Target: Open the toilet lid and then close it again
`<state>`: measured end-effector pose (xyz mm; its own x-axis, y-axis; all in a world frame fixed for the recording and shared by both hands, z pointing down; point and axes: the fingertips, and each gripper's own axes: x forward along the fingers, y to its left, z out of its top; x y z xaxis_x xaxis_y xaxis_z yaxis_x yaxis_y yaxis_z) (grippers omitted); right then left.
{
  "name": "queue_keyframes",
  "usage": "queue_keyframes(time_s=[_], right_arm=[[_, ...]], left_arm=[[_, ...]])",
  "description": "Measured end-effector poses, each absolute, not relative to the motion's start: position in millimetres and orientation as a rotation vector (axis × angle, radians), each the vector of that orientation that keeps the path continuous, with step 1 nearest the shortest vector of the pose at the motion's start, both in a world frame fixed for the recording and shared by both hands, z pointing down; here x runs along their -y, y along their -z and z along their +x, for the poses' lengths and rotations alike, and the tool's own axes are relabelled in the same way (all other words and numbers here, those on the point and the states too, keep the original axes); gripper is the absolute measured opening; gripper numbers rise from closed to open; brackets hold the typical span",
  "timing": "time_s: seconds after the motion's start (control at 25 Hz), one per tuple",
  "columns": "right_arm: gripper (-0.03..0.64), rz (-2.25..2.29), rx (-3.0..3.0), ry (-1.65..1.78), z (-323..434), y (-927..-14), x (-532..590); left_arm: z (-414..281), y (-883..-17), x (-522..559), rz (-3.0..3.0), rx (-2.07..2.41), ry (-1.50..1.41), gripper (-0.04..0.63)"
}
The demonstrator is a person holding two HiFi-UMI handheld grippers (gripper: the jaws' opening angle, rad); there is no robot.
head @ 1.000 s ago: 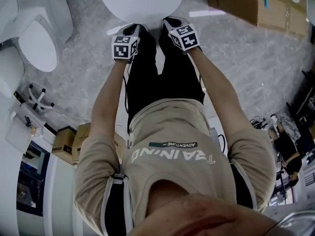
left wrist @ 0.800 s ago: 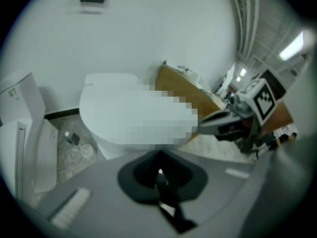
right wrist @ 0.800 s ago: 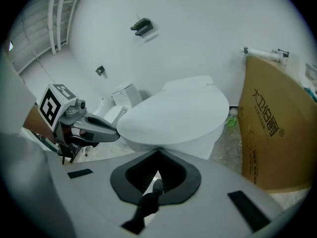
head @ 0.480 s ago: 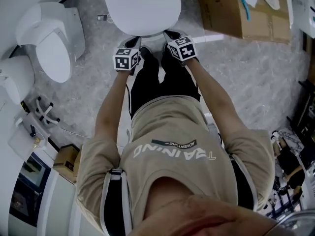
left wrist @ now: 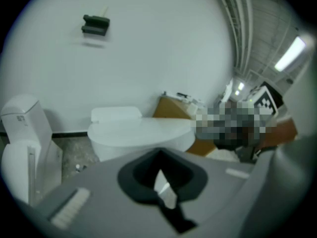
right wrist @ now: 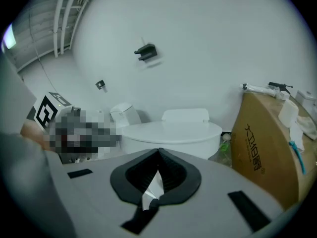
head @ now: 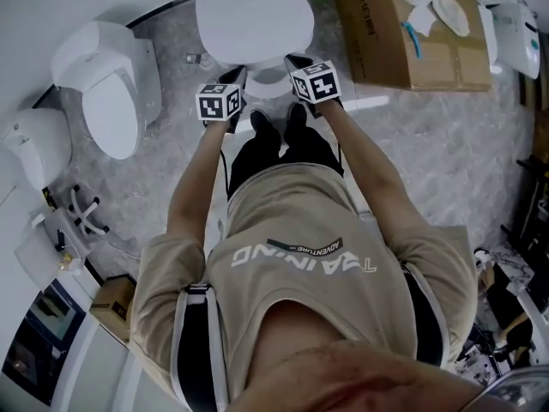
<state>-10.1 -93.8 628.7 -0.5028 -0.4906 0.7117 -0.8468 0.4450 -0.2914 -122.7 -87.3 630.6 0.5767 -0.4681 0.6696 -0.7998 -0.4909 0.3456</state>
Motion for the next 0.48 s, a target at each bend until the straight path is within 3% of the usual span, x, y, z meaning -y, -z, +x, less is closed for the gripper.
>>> queue_keyframes(time_s=[0.48], right_arm=[[0.012,1.195,2.179,-0.795,-19.5,-557.4,174.0]], left_arm=[[-132.3,-561.4,166.0,2.211,1.089,-0.692,0.003]])
